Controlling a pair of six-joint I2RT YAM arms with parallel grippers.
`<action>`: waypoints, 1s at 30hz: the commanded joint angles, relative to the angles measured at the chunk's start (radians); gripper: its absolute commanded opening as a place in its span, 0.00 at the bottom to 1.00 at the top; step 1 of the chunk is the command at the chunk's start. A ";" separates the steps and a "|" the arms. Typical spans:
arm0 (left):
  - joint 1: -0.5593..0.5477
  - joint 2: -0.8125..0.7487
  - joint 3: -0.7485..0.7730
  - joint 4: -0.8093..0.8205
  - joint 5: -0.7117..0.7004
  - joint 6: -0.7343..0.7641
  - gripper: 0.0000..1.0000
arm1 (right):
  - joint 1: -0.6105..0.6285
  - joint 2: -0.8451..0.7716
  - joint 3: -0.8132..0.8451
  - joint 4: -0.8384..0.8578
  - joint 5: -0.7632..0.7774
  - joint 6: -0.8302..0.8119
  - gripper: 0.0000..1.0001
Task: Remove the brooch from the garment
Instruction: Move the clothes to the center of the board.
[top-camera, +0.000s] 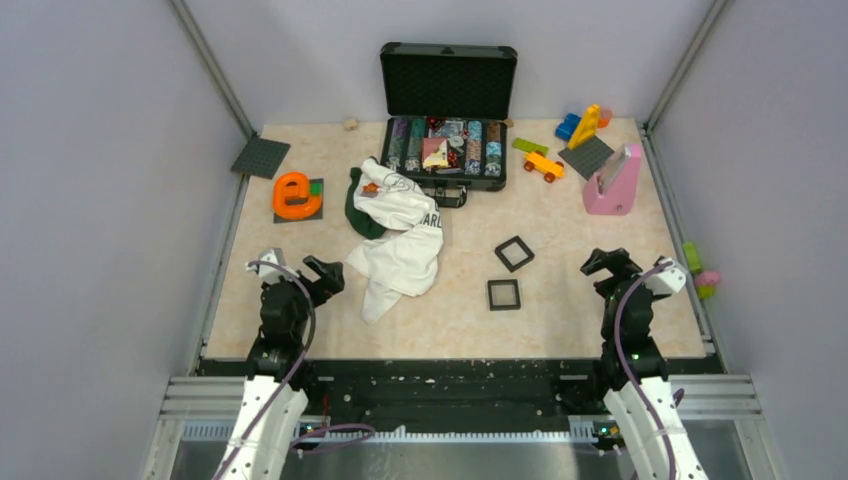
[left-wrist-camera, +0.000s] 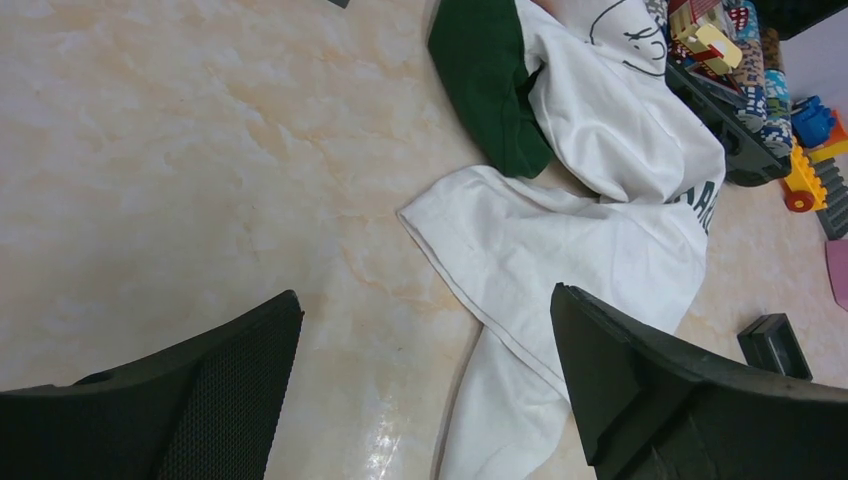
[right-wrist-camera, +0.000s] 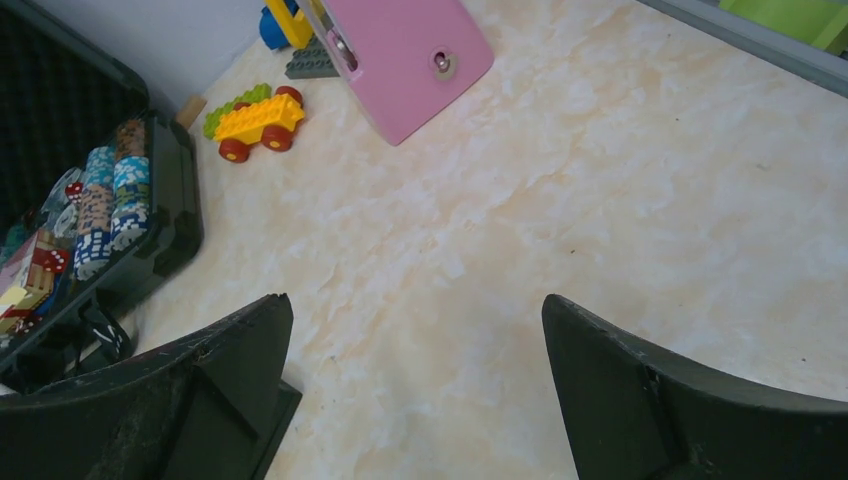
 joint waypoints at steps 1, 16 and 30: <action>-0.001 -0.027 0.015 0.049 0.124 0.064 0.99 | 0.005 0.003 0.038 0.038 -0.044 -0.001 0.99; -0.237 0.386 0.208 0.114 0.064 0.163 0.92 | 0.005 0.007 0.015 0.086 -0.156 0.011 0.98; -0.334 0.832 0.489 0.080 0.007 0.314 0.86 | 0.004 0.095 0.012 0.161 -0.236 -0.004 0.97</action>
